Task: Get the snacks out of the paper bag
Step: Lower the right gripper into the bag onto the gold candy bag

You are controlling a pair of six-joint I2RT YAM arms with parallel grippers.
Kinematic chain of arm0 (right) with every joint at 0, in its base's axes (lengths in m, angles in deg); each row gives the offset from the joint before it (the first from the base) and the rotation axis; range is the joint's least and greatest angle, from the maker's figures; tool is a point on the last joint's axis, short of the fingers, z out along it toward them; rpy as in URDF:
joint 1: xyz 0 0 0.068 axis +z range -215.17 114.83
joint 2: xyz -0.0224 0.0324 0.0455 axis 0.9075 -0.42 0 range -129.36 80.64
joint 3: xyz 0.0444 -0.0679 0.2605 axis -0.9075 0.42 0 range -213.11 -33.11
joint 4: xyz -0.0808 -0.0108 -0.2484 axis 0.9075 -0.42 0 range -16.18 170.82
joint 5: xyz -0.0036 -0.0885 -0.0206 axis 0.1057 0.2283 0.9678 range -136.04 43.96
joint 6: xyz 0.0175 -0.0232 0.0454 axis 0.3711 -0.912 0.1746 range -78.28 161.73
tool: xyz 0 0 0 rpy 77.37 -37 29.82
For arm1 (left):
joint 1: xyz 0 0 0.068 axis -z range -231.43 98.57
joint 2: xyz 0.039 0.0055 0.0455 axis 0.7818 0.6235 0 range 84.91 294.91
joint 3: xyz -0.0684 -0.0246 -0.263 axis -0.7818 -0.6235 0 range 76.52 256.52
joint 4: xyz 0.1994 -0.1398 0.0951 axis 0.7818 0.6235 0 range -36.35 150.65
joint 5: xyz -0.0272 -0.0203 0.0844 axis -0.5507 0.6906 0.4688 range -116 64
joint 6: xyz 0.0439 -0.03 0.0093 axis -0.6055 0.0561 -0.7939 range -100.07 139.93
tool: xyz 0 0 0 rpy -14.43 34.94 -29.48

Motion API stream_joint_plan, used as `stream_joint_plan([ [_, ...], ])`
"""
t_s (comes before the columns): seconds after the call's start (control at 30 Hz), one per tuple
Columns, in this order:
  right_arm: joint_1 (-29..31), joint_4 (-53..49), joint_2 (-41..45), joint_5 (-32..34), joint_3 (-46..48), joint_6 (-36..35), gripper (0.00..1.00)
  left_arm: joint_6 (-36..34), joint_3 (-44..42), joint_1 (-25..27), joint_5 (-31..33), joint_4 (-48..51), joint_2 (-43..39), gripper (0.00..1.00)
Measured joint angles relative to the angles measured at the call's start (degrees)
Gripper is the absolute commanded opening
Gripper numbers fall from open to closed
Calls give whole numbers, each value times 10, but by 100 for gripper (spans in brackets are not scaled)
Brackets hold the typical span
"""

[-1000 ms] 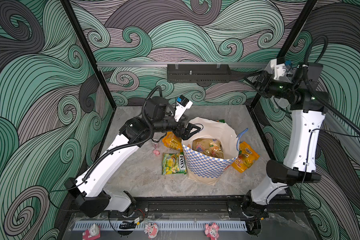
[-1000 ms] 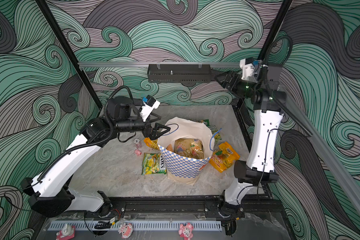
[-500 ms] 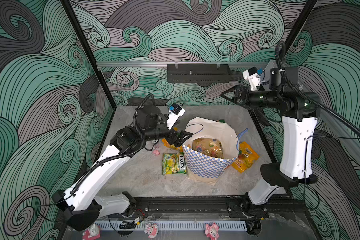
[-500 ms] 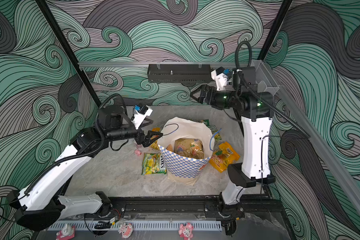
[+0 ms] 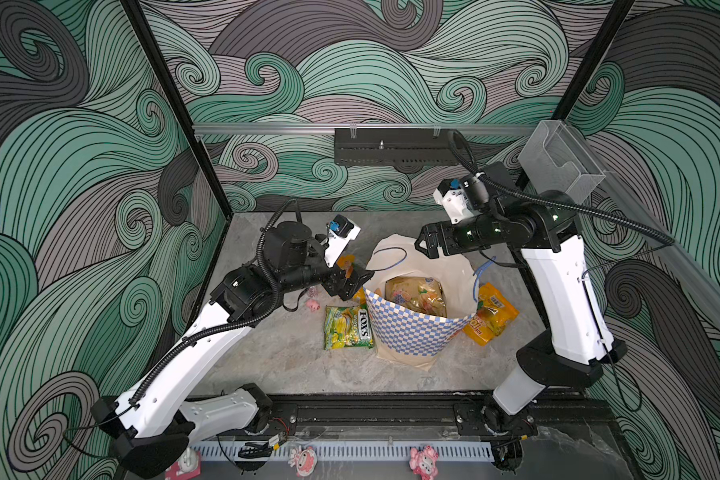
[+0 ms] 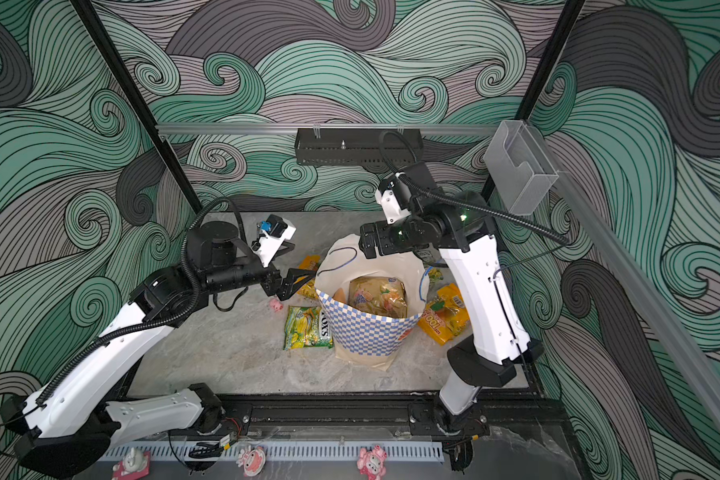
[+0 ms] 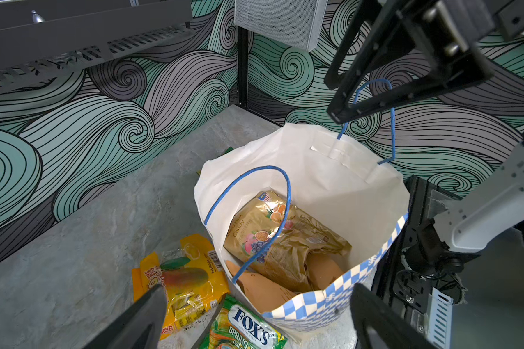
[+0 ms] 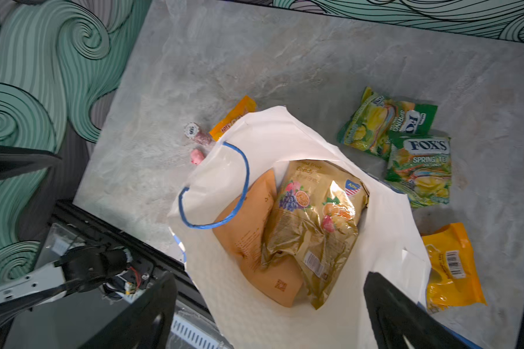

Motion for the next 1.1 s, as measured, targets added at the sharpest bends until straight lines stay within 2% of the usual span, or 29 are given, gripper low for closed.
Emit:
stream_joint_plan([
  [0.2,19,2,5,71,104,-2,89,-7,-4,0,1,-2,-2,96],
  [0.33,31,49,37,89,254,18,78,-13,-9,0,7,-2,-5,97],
  [0.47,35,138,108,91,420,55,64,-18,-10,0,11,-1,-6,97],
  [0.6,35,203,165,89,530,88,57,-22,-10,0,12,-1,-6,97],
  [0.93,51,293,151,59,597,122,55,-28,-10,0,11,7,-6,97],
  [1.1,54,329,123,62,619,125,60,-31,-10,0,11,12,-7,97],
])
